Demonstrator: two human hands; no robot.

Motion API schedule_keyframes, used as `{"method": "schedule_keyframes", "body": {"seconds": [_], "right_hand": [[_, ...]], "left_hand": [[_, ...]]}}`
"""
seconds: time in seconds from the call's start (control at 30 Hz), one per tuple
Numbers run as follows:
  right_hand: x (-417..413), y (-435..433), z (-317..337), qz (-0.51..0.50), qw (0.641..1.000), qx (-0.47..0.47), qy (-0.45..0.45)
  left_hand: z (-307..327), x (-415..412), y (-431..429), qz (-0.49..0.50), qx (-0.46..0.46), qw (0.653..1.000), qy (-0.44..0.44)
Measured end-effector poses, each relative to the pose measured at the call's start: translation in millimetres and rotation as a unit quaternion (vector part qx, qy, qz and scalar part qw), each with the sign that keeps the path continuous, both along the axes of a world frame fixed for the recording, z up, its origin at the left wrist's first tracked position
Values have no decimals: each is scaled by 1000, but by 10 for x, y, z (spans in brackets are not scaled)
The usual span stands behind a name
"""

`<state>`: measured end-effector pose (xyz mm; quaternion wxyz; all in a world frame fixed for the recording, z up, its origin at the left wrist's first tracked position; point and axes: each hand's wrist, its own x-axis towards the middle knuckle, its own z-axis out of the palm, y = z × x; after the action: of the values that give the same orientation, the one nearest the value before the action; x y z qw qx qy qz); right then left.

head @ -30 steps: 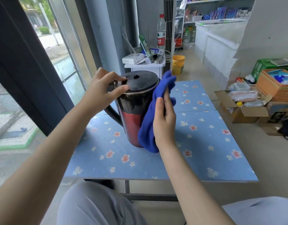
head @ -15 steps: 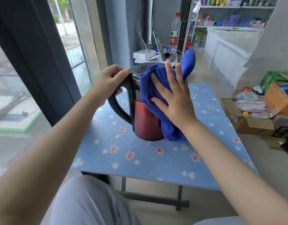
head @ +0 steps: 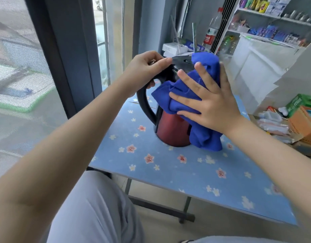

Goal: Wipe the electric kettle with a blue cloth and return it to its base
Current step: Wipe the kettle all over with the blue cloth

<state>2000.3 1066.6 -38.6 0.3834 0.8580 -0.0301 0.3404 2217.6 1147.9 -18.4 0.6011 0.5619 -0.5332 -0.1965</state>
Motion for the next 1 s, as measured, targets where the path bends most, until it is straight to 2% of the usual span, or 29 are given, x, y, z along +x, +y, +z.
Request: {"method": "schedule_keyframes", "body": {"seconds": [0.17, 0.27, 0.33, 0.37, 0.47, 0.57, 0.67, 0.8, 0.9, 1.0], "right_hand": [[72, 106, -213, -2, 997, 50, -66], [16, 46, -740, -20, 998, -39, 40], [-34, 2, -880, -27, 993, -40, 112], [-42, -8, -806, -27, 993, -34, 112], [3, 18, -309, -19, 999, -35, -7], [42, 9, 5, -13, 995, 35, -87], [52, -23, -262, 16, 991, 104, -87], [-40, -103, -811, -8, 995, 77, -57], [-87, -143, -766, -22, 997, 53, -47], [44, -91, -538, -14, 986, 130, -101]], "left_hand": [[23, -1, 13, -10, -3, 1000, 2], [38, -5, 24, -13, 6, 1000, -4], [23, -9, 22, -15, 3, 1000, -4], [20, -10, 13, -15, 0, 1000, -2], [7, -13, -15, -12, -6, 1000, 4], [-8, -8, -44, -18, -18, 1000, 17], [-23, 13, -30, -16, -9, 1000, 18], [-14, 3, -1, -15, 3, 1000, 11], [-19, -1, -1, -11, 4, 1000, 20], [-36, 21, 9, -14, -5, 999, 35]]}}
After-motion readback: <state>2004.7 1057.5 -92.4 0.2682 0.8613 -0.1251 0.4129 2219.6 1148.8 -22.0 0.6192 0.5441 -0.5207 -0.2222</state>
